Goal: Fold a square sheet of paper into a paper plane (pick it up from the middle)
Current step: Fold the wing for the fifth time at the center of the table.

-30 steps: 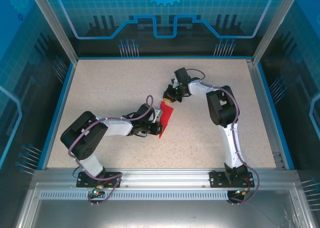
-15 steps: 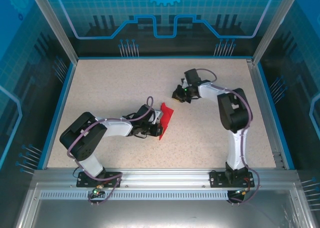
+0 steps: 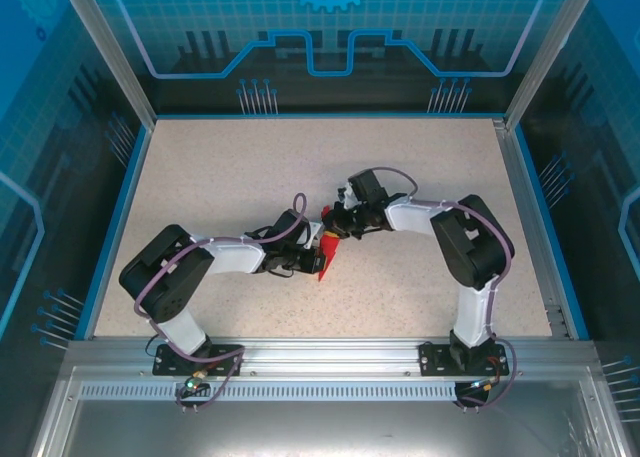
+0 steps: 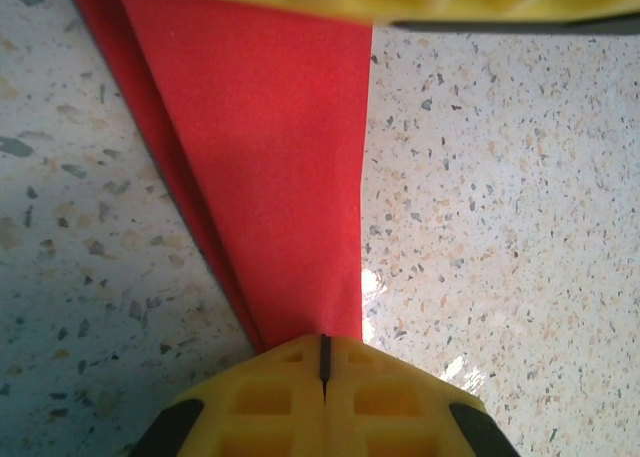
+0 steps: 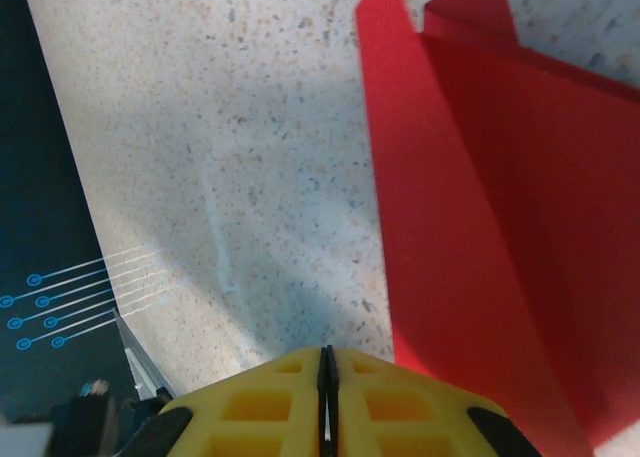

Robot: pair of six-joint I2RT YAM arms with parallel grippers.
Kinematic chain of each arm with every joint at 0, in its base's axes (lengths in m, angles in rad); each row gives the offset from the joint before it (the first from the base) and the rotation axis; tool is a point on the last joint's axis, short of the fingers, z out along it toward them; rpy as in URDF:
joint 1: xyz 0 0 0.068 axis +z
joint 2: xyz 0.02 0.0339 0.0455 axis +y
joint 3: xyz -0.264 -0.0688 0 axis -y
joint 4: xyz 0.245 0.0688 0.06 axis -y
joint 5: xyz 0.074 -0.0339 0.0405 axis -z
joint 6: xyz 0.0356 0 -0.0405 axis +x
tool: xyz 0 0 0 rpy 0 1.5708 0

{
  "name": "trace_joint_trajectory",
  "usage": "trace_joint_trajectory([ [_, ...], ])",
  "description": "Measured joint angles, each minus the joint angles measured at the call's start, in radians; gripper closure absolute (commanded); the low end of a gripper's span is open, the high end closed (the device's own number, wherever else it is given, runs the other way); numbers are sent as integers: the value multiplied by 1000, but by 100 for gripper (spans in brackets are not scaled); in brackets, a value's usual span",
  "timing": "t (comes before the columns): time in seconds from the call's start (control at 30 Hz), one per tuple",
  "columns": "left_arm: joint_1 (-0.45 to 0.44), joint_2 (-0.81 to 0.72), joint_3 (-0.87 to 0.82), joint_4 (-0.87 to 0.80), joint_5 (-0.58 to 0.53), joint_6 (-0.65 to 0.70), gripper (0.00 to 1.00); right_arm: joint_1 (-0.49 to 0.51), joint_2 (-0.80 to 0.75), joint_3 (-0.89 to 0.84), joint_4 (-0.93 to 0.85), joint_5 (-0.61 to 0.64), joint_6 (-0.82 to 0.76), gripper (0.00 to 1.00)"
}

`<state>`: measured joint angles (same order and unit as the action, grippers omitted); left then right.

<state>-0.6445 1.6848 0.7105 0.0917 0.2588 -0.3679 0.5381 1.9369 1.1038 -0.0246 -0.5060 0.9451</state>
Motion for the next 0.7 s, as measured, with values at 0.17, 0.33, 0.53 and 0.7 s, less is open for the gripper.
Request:
trace_joint_trajectory([
  [0.17, 0, -2, -2, -1, 4, 0, 100, 1, 93, 57, -8, 20, 2, 89],
  [0.33, 0, -6, -6, -1, 7, 0, 100, 5, 139, 137, -72, 63, -30, 89],
  [0.53, 0, -11, -14, 4, 6, 0, 100, 2, 190, 232, -148, 80, -55, 89],
  [0.7, 0, -14, -24, 19, 2, 0, 100, -5, 237, 326, -216, 87, -68, 88],
])
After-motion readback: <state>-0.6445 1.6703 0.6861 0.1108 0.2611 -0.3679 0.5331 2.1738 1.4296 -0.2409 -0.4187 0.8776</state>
